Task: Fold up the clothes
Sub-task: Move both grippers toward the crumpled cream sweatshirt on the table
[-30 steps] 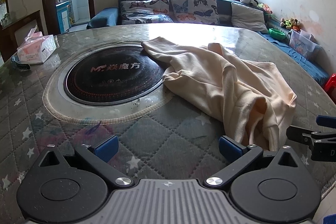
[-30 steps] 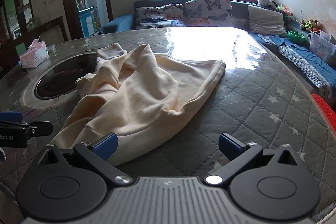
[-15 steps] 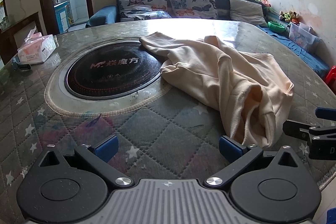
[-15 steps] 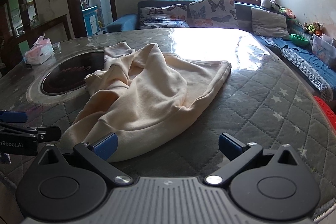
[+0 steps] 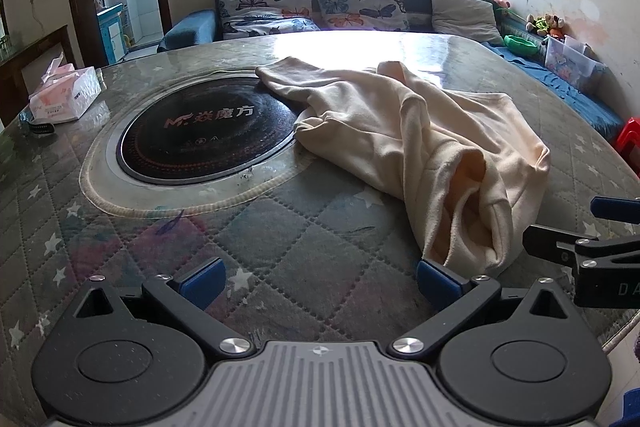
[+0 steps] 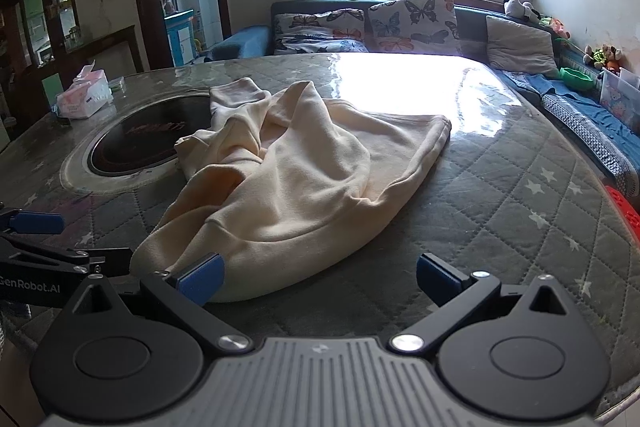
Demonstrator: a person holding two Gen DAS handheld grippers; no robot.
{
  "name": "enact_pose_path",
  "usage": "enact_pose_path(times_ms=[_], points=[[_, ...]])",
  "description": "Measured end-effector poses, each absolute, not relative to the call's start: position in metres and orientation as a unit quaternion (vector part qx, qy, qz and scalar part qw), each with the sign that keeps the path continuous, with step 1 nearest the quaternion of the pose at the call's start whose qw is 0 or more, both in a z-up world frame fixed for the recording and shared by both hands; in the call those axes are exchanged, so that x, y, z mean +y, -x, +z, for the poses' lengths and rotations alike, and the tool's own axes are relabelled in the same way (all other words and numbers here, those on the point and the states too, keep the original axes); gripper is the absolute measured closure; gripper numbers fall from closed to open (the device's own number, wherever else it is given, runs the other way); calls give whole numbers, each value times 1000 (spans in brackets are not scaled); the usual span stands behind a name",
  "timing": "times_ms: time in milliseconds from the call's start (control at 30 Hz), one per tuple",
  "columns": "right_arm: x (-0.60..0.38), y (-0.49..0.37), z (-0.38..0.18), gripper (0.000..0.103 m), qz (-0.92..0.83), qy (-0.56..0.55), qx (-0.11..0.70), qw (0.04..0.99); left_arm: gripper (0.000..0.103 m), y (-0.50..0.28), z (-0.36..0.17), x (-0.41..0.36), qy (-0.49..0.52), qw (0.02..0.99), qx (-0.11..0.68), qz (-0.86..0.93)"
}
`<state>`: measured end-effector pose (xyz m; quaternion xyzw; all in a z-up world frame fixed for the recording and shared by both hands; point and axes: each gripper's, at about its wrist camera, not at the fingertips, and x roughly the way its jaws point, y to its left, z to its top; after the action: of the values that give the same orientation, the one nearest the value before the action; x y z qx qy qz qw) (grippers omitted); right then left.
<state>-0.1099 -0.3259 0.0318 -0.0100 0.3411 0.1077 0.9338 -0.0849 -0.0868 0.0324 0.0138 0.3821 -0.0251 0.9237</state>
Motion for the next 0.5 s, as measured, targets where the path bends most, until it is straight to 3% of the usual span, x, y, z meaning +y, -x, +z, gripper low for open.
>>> enact_pose_path(times_ms=[500], points=[[-323,111,32,0,113,12,340,933,0,88,32,-91,-22,924,380,-31]])
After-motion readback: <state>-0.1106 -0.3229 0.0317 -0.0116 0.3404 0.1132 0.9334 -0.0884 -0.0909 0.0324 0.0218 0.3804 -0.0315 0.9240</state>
